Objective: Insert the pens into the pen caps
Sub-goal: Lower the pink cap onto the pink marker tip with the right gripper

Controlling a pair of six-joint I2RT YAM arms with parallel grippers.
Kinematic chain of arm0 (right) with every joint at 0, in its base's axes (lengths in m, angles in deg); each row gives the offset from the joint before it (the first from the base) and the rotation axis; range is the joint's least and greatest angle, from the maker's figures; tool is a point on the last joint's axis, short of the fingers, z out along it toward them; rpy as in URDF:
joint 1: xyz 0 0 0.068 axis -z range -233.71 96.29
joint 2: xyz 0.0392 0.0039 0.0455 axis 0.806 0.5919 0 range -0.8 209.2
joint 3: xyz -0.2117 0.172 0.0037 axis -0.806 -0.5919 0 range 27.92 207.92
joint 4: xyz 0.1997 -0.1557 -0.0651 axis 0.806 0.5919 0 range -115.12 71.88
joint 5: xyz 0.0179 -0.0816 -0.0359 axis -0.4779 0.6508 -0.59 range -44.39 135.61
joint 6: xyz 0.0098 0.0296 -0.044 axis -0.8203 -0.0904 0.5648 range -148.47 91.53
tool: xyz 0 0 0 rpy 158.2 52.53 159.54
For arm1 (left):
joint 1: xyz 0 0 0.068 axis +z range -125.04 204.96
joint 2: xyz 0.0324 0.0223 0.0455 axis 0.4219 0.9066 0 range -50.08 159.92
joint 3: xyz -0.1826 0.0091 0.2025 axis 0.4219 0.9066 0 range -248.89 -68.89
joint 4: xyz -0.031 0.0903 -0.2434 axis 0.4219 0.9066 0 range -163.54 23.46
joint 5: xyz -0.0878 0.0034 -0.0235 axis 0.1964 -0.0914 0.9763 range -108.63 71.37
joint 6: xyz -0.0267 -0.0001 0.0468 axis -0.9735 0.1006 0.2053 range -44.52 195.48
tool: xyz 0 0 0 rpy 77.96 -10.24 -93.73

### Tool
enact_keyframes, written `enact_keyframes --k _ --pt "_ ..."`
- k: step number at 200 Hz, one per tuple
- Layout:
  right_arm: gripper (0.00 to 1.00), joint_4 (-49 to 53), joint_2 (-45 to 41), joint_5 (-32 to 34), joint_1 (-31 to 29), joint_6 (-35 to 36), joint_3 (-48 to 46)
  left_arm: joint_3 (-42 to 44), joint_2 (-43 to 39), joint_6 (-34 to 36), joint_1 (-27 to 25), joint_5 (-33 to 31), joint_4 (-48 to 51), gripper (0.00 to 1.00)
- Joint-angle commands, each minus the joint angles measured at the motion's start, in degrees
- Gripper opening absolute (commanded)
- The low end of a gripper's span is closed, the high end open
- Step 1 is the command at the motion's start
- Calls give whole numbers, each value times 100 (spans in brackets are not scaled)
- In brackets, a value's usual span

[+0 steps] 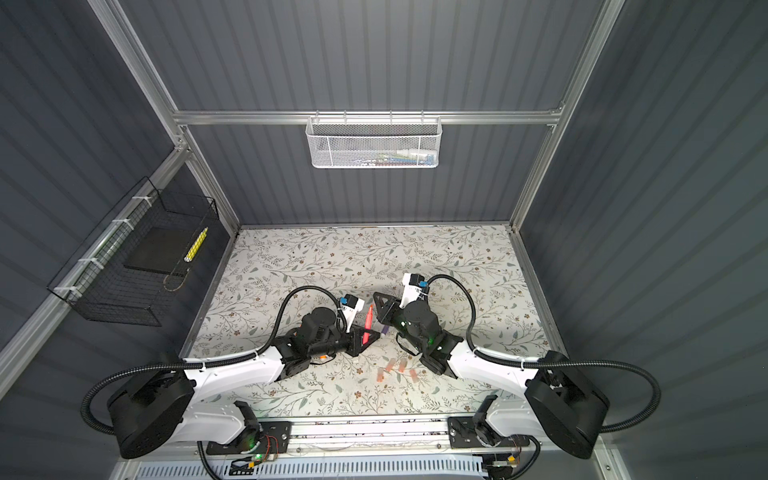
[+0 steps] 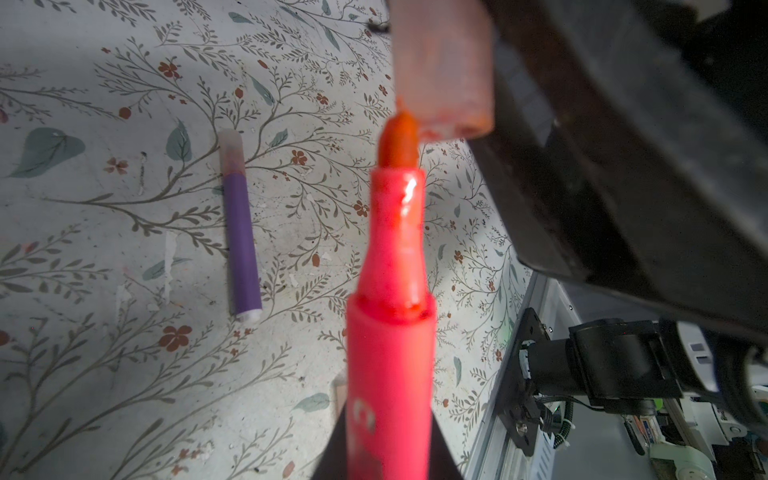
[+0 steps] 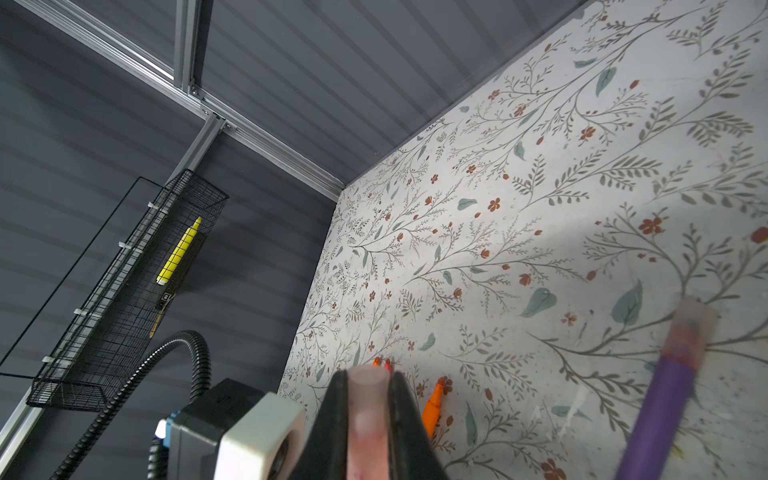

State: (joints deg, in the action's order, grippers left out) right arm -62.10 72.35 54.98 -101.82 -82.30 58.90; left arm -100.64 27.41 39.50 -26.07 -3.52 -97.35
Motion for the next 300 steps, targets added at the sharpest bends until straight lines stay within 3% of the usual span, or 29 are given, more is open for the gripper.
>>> enact_keyframes --k 1,71,135,248,300 --pt "0 -179 50 26 -22 -15 155 81 -14 136 -56 115 -125 0" --pt "0 -194 224 -120 -28 -19 301 102 -128 145 -65 30 -46 0" --pt "0 -425 156 -163 -180 -138 -141 113 -181 117 -64 -152 62 0" --pt "0 -97 134 447 -207 322 76 112 -142 107 -63 -39 -24 0" --pt "0 -80 282 392 -207 373 294 87 -102 125 -63 -34 -23 0"
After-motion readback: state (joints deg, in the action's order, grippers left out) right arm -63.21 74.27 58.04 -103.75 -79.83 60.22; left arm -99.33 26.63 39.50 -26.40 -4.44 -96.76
